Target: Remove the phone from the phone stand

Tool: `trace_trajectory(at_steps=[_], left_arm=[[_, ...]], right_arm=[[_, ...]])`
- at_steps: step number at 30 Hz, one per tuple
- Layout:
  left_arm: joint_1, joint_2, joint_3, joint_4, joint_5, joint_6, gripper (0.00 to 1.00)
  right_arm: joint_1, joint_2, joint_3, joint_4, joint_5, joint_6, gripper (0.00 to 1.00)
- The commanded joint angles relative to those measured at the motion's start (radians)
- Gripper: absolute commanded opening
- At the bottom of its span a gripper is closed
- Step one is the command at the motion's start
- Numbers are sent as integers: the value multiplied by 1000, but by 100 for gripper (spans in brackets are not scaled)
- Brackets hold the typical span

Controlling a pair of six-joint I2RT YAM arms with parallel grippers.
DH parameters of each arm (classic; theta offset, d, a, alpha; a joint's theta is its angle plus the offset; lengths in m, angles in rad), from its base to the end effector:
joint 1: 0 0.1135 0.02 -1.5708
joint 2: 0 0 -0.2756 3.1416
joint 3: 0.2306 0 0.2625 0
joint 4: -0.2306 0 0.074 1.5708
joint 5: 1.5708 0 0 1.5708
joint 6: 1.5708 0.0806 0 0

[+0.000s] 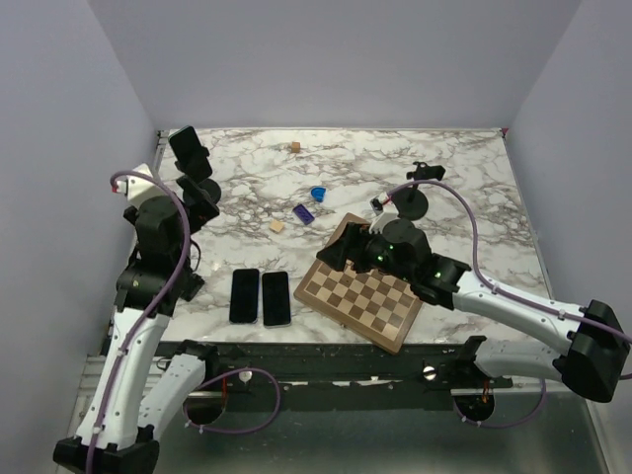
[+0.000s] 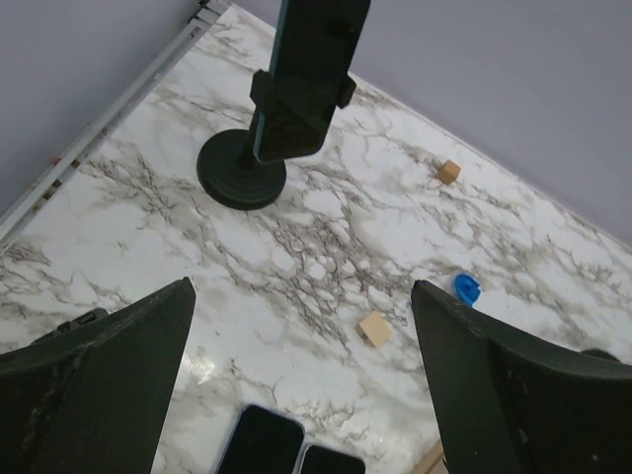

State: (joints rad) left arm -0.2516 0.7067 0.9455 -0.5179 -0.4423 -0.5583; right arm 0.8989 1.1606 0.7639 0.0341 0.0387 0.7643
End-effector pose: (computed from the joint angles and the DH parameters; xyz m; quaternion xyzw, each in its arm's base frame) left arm 0.1884 -0.0128 0.3707 -0.2495 0.7498 -0.0703 0.6087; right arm 0.1976 0.2434 0.2680 -0.0444 0.8217 0.4090 0.3944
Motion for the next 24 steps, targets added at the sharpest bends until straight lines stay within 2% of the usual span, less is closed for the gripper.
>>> trace_trajectory(at_steps=[1, 4, 6, 11, 15, 17, 21, 24], left_arm=[[187, 111, 96, 115, 179, -1, 99], [302, 160, 94, 210, 324, -9, 99], [378, 181, 48, 348, 467, -20, 99], [515, 246, -68, 617, 640, -142, 99], [636, 365, -72, 758, 825, -253, 99], [660, 433, -72, 882, 888, -277, 98], [684, 599, -29, 1033, 983, -254, 88], [730, 746, -13, 1200, 1120, -373, 84]], right_arm=[[-3, -42, 3, 15, -66, 51, 89], [-4, -63, -13, 27, -75, 62, 90], [-5, -69, -16, 27, -77, 65, 90], [-4, -65, -8, 7, -85, 60, 90], [-5, -63, -14, 1, -63, 50, 90], [-5, -49, -8, 5, -54, 41, 90], [-4, 5, 32, 7, -80, 14, 90], [-5, 40, 51, 18, -106, 6, 90]])
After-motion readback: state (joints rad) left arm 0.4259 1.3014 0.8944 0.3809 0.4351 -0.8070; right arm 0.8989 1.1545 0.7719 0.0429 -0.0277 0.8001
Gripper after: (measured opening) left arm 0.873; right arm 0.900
